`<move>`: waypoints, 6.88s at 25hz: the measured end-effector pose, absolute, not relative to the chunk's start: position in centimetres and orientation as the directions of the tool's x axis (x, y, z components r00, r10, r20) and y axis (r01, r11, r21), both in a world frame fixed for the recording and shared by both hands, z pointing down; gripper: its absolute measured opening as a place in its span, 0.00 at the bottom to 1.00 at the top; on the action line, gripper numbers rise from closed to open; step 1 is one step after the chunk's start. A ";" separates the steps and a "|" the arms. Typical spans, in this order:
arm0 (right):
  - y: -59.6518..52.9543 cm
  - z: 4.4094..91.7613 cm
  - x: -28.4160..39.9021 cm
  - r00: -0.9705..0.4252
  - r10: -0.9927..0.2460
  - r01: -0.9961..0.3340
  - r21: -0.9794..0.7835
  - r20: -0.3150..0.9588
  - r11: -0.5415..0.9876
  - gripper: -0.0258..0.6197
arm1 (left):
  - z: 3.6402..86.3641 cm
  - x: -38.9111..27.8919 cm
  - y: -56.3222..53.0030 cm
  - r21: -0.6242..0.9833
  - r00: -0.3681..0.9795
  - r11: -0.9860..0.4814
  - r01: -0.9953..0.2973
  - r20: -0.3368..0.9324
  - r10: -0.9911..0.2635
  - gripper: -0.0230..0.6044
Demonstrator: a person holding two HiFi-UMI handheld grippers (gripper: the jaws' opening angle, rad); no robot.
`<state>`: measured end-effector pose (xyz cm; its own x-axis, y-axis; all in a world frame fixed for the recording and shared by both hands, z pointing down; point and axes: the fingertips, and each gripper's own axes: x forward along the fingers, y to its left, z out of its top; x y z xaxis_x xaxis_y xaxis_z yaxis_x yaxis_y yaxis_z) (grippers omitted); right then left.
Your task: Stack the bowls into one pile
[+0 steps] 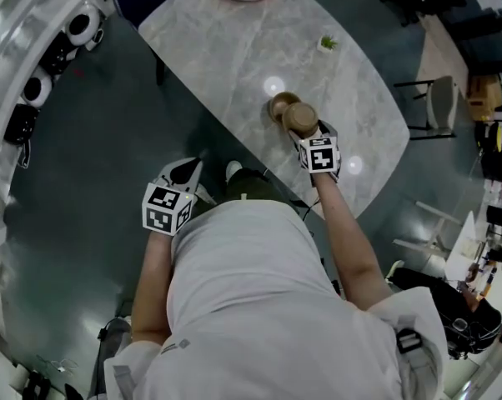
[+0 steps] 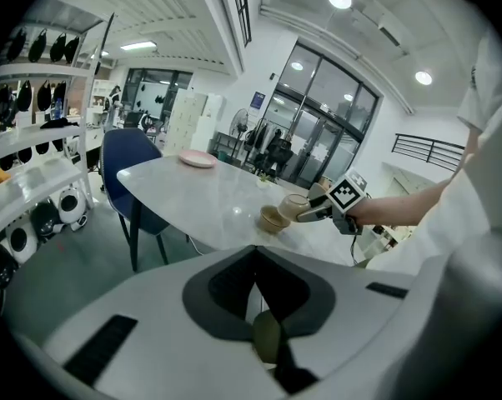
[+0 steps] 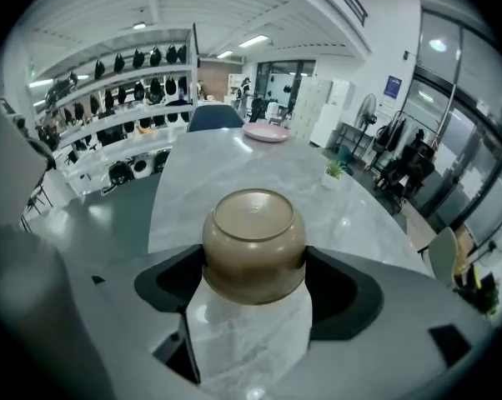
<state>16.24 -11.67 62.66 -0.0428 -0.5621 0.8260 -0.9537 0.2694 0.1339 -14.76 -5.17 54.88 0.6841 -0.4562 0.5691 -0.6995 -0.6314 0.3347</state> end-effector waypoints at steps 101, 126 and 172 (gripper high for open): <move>-12.5 66.9 12.9 0.068 -0.524 -0.563 0.466 0.849 0.682 0.06 | 57.1 -15.0 -3.5 0.358 0.624 -0.539 -0.763 0.625 -0.469 0.04; -10.2 48.9 12.6 -0.259 -0.743 -0.936 0.031 0.617 0.351 0.05 | 46.8 -6.7 -11.7 0.263 0.771 -0.750 -0.608 0.420 -0.478 0.04; -5.4 39.8 10.6 -0.346 -0.872 -0.938 -0.151 0.347 0.312 0.05 | 37.6 -1.4 -11.3 0.154 0.852 -0.858 -0.489 0.295 -0.433 0.04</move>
<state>10.56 -5.40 39.84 -0.3462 -0.8718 0.3466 -0.9379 0.3124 -0.1510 -1.38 -11.30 37.64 0.8519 -0.4328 0.2949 -0.4894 -0.8584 0.1539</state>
